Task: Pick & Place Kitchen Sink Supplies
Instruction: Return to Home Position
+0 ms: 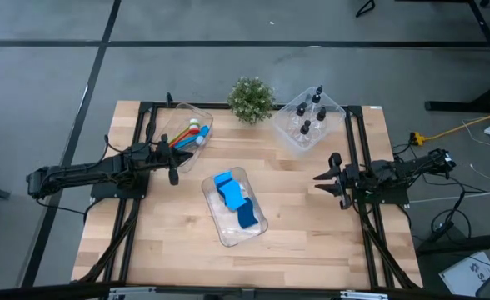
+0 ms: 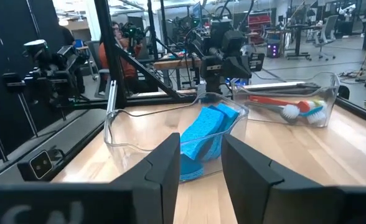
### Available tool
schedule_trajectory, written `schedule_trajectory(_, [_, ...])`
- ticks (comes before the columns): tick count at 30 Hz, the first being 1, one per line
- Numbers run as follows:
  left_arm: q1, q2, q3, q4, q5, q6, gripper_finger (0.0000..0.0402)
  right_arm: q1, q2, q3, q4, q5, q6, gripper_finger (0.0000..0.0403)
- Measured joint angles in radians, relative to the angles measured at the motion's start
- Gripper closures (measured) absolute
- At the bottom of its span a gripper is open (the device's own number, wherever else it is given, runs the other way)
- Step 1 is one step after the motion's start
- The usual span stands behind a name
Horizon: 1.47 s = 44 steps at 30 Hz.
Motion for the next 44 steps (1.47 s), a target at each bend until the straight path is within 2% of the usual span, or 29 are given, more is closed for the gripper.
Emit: schedule_trajectory(44, [0.000,0.000,0.000,0.000,0.000,0.000,0.0392,0.000,0.000,0.000,0.000,0.000,0.001,0.0286])
